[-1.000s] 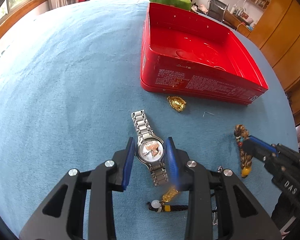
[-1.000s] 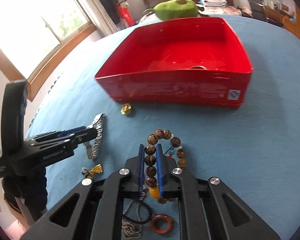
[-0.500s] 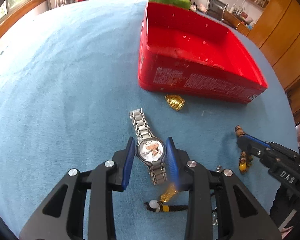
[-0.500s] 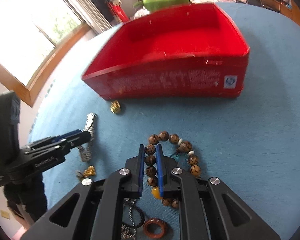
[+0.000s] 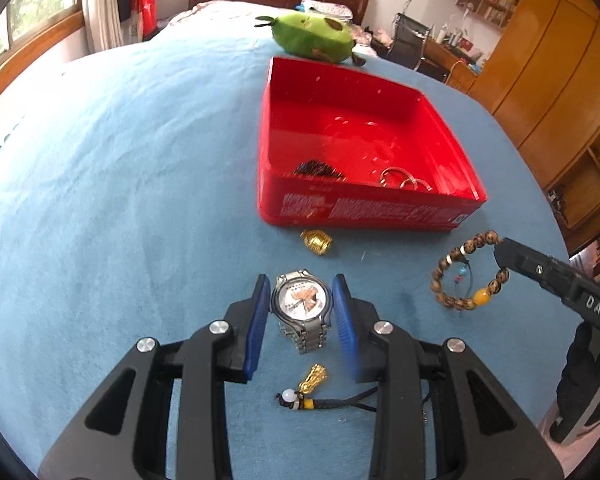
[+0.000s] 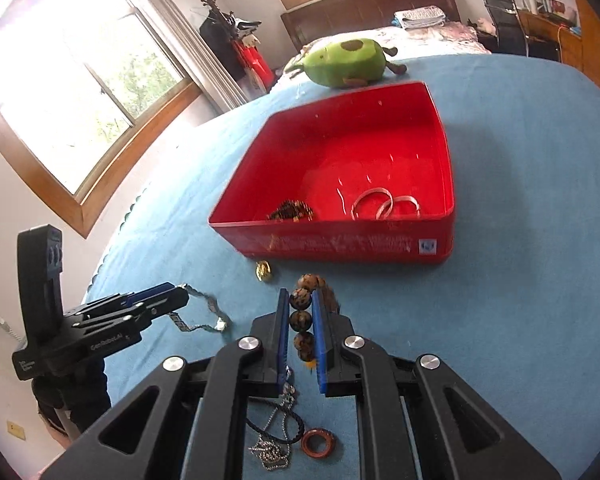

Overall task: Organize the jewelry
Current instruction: 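Carry the watch and wooden bracelet into the red box and open both tools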

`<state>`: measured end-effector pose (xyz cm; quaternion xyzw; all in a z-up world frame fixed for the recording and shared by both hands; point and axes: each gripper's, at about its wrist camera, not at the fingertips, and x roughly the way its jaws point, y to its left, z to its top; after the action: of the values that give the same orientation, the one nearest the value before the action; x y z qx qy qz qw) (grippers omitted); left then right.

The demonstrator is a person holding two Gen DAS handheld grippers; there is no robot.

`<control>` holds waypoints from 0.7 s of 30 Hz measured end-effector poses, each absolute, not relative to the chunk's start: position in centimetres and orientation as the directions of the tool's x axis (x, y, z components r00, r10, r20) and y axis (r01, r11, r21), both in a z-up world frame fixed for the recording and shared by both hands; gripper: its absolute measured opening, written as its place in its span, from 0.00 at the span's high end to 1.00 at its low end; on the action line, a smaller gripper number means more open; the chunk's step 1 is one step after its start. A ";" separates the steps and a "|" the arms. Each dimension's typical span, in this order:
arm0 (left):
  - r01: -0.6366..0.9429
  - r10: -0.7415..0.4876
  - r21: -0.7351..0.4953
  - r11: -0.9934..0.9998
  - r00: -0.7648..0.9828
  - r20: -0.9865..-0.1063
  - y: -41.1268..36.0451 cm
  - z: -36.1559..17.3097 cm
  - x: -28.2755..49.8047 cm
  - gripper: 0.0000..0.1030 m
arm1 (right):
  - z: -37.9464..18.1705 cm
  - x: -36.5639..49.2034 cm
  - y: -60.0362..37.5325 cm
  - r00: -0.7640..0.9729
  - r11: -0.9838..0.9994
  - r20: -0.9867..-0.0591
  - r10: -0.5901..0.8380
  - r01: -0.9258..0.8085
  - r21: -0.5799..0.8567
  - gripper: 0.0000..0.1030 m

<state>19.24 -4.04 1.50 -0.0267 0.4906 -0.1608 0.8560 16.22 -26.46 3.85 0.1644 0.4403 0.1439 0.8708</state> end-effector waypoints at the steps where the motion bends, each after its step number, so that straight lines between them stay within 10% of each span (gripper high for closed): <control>1: 0.257 -0.308 -0.206 0.944 0.468 -0.828 -4.2 1.9 19.4 0.70 | 4.5 16.5 -26.5 0.579 0.907 -0.714 0.392 -0.112 0.407 0.90; 21: 0.298 -0.404 -0.275 0.914 0.601 -0.690 -9.1 5.9 28.2 0.70 | 5.9 26.4 -29.2 0.670 0.931 -0.679 0.300 -0.048 0.363 0.90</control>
<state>28.20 -9.05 5.87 -0.0656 0.4008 -0.1966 0.8924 26.36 -29.17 5.90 0.1593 0.3947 0.0967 0.8997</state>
